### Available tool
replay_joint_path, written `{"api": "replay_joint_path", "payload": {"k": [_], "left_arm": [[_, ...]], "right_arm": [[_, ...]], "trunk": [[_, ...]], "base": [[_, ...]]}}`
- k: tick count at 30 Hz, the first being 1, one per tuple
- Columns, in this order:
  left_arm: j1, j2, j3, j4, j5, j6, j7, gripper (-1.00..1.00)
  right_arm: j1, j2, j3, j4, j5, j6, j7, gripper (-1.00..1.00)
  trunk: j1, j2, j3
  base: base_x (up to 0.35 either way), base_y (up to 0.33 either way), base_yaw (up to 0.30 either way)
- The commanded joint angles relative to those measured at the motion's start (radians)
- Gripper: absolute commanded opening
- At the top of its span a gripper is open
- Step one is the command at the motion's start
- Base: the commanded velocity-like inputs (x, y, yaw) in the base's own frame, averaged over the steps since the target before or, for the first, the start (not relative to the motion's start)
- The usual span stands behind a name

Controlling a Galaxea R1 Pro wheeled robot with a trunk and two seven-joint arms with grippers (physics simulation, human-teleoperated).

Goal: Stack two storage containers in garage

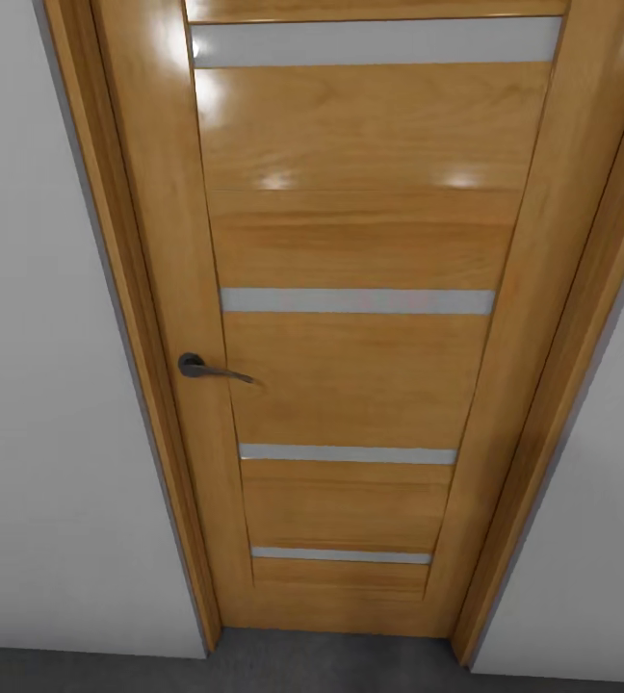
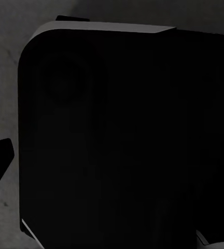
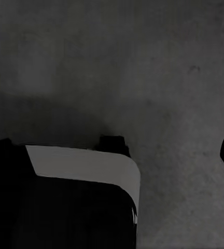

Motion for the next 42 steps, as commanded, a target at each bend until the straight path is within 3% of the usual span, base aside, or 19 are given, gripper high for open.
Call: {"api": "replay_joint_path", "payload": {"k": [1, 8, 17, 20, 26, 27, 28, 33, 35, 36, 39, 42], "left_arm": [[0.000, 0.000, 0.001, 0.000, 0.010, -0.002, 0.000, 1.00], [0.000, 0.000, 0.001, 0.000, 0.010, -0.002, 0.000, 1.00], [0.000, 0.000, 0.001, -0.001, 0.010, -0.002, -0.001, 1.00], [0.000, 0.000, 0.001, -0.002, 0.009, -0.002, -0.001, 1.00], [0.000, 0.000, -0.001, -0.002, 0.008, -0.002, -0.001, 1.00], [0.000, 0.000, -0.001, -0.002, 0.008, -0.002, -0.001, 1.00], [0.000, -0.001, -0.001, -0.002, 0.008, -0.002, -0.001, 1.00], [0.000, -0.001, -0.001, -0.002, 0.008, -0.002, 0.000, 1.00], [0.000, -0.002, -0.001, -0.002, 0.008, -0.002, 0.000, 1.00], [0.000, -0.002, -0.001, -0.002, 0.008, -0.002, 0.000, 1.00], [0.000, -0.002, -0.001, -0.002, 0.008, -0.002, 0.000, 1.00], [0.000, -0.002, 0.000, -0.002, 0.008, -0.002, 0.000, 1.00]], "right_arm": [[0.001, 0.000, 0.004, -0.039, 0.007, 0.023, 0.002, 1.00], [0.001, 0.006, 0.013, -0.348, 0.025, 0.107, 0.007, 1.00], [0.001, 0.019, 0.033, -0.758, 0.021, 0.384, 0.012, 1.00], [-0.004, 0.039, 0.100, -0.923, 0.021, 0.478, 0.021, 1.00], [-0.061, 0.065, 0.238, -1.084, 0.023, 0.580, 0.031, 1.00], [-0.081, 0.075, 0.258, -1.096, 0.023, 0.590, 0.032, 1.00], [-0.123, 0.120, 0.298, -1.112, 0.024, 0.601, 0.034, 1.00], [-0.157, 0.178, 0.369, -1.128, 0.028, 0.571, 0.034, 1.00], [-0.215, 0.195, 0.417, -1.127, 0.049, 0.543, 0.029, 1.00], [-0.224, 0.198, 0.423, -1.126, 0.055, 0.536, 0.028, 1.00], [-0.276, 0.201, 0.442, -1.118, 0.084, 0.405, 0.021, 1.00], [-0.318, 0.201, 0.444, -1.097, 0.114, 0.363, 0.018, 1.00]], "trunk": [[0.000, 0.000, -0.001], [0.000, 0.000, -0.001], [0.000, 0.000, -0.001], [0.000, 0.000, -0.001], [0.000, 0.000, -0.001], [0.000, 0.000, -0.001], [0.000, 0.000, -0.001], [0.000, 0.000, -0.001], [0.000, 0.000, -0.001], [0.000, 0.000, -0.001], [0.000, 0.000, -0.001], [0.000, 0.000, -0.001]], "base": [[0.000, 0.000, 0.000], [0.000, 0.000, 0.000], [0.000, 0.000, 0.000], [0.000, 0.000, 0.000], [0.000, 0.000, 0.000], [0.000, 0.000, 0.000], [0.000, 0.000, 0.000], [0.000, 0.000, 0.000], [0.000, 0.000, 0.000], [0.000, 0.000, 0.000], [0.000, 0.000, 0.000], [0.000, 0.000, 0.000]]}}
